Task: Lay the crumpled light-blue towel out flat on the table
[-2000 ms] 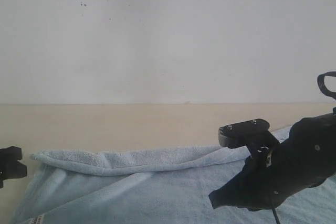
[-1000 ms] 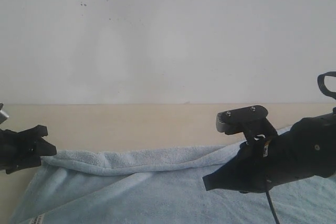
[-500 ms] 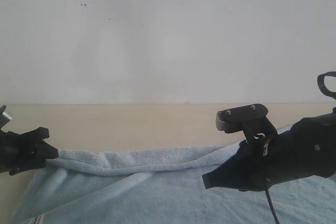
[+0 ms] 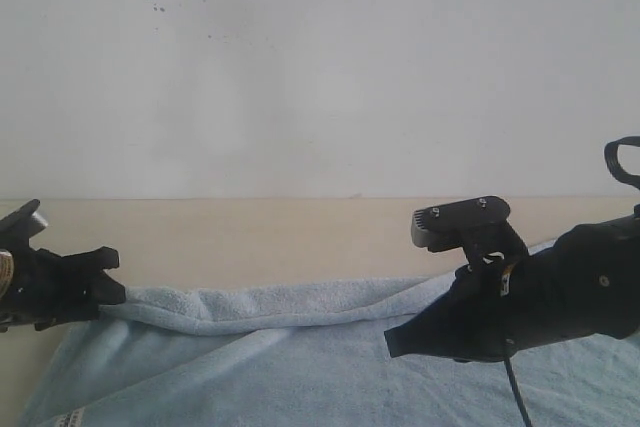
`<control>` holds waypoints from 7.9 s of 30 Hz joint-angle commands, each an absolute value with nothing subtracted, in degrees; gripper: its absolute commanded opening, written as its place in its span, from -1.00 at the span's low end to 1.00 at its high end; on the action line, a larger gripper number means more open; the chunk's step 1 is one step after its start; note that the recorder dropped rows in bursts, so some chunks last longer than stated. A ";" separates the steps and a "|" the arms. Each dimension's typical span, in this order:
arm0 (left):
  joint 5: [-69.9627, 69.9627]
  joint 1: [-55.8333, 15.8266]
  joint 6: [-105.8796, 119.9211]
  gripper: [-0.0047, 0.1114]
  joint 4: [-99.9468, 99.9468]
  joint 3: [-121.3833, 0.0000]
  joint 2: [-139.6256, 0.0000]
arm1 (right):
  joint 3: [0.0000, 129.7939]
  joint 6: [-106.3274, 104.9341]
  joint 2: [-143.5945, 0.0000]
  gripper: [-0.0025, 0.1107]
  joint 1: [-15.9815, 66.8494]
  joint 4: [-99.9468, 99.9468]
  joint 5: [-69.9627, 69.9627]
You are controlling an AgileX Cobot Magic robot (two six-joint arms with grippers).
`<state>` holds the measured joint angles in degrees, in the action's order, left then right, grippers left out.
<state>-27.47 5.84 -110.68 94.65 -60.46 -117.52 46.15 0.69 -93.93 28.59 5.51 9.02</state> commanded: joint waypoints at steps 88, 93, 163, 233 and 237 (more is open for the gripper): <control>-31.45 3.29 -105.49 -0.85 93.56 -65.29 -106.32 | 122.57 -18.75 -135.92 -0.96 20.34 5.43 38.01; -31.68 3.29 -105.49 -0.85 93.30 -65.29 -107.77 | 120.97 -24.96 -135.21 -0.96 20.47 9.17 51.68; -36.79 3.29 -97.85 -0.85 90.83 -65.29 -110.68 | 114.62 -24.15 -133.43 -0.96 10.29 15.05 49.44; -26.96 -5.89 -100.44 -0.85 99.95 -32.96 -84.38 | 40.67 0.00 -97.33 -0.96 -4.14 -16.26 20.24; -26.96 -5.89 -100.44 -0.85 99.95 -32.96 -84.38 | 40.67 0.00 -99.46 -0.96 -4.14 -17.13 18.98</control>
